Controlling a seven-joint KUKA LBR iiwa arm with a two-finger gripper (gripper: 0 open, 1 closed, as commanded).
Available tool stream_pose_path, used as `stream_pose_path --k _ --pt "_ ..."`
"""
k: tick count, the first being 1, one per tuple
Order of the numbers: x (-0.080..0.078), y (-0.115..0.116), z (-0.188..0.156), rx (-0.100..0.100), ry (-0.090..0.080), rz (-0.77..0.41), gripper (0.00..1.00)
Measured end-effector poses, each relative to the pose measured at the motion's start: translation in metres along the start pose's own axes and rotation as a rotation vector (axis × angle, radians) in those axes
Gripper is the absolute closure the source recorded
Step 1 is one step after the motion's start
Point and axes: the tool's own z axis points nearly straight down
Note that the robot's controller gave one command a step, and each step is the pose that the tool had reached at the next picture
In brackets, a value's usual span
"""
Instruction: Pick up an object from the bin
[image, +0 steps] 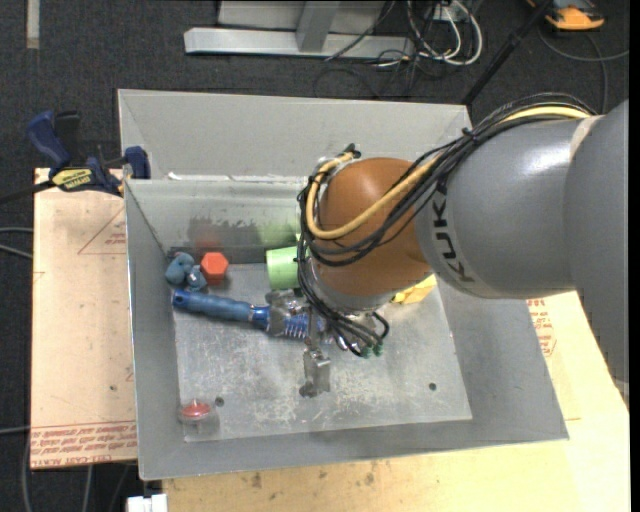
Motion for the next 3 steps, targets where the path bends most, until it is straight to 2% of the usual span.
stream_pose_path --k 1,2,3 --pt "-0.072 -0.044 0.020 0.003 -0.003 -0.047 0.00" --pt "-0.077 -0.034 0.089 -0.002 0.007 -0.034 0.00" --pt "-0.078 -0.036 0.085 0.000 0.001 -0.031 1.00"
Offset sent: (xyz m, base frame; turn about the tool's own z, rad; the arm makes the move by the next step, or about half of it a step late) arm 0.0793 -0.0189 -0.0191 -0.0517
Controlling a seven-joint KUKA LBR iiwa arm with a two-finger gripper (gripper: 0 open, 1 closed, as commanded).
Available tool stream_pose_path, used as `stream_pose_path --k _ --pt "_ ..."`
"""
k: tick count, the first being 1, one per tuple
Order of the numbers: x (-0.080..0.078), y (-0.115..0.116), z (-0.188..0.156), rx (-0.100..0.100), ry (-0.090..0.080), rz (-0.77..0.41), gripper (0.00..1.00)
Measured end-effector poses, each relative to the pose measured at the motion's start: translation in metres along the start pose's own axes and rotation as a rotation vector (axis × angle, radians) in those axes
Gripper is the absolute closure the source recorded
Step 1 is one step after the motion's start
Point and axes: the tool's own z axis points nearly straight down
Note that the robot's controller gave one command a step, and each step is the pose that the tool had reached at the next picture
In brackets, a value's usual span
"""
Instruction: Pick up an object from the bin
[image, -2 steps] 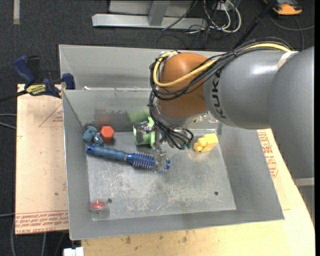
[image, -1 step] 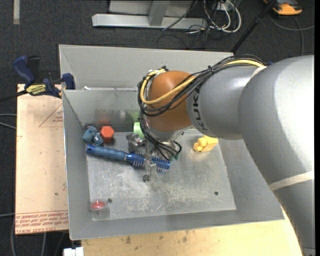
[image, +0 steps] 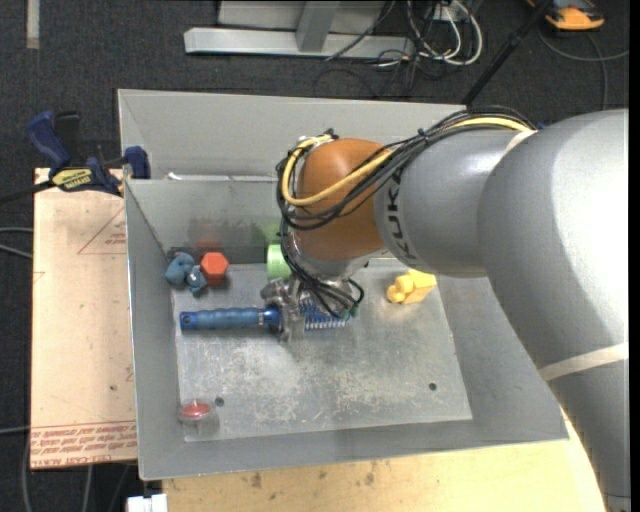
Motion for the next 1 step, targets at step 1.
stream_pose_path --k 1 --pt "0.0105 0.0205 -0.1595 0.002 -0.008 -0.036 1.00"
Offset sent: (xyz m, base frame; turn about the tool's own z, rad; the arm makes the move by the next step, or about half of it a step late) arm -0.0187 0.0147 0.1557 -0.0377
